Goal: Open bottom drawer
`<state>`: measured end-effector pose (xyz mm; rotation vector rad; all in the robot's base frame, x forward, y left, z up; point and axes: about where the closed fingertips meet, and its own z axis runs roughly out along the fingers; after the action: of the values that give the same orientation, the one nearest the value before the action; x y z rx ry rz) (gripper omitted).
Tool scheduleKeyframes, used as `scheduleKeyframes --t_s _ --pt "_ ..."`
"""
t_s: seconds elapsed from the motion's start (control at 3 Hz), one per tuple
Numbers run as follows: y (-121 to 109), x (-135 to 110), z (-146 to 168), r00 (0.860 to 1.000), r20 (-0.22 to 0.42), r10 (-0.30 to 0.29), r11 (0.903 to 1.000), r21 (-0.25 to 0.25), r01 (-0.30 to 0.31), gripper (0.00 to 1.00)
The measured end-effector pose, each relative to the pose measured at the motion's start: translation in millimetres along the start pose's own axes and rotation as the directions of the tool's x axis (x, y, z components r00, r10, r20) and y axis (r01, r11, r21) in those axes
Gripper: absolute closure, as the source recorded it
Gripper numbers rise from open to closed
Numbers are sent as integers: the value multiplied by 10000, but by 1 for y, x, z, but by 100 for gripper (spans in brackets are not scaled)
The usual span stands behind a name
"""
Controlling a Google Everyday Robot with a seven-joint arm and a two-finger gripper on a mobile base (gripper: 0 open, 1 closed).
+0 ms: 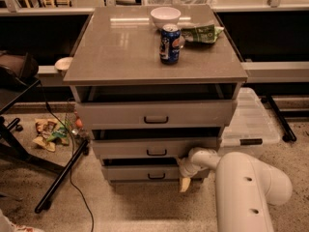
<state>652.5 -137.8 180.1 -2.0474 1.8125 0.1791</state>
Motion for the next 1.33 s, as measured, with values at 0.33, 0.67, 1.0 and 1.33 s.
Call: scheduleKeyframes --t_s 0.33,0.67,1.0,1.33 --pt "-6 -1 17 9999 68 113 9994 -318 -111 0" --pt "0 -2 25 9997 -144 175 9963 -842 -186 19" --pt "19 7 19 9973 -595 438 9883 -1437 -520 42" --pt "21 12 12 9953 -770 591 9867 -1466 -699 64"
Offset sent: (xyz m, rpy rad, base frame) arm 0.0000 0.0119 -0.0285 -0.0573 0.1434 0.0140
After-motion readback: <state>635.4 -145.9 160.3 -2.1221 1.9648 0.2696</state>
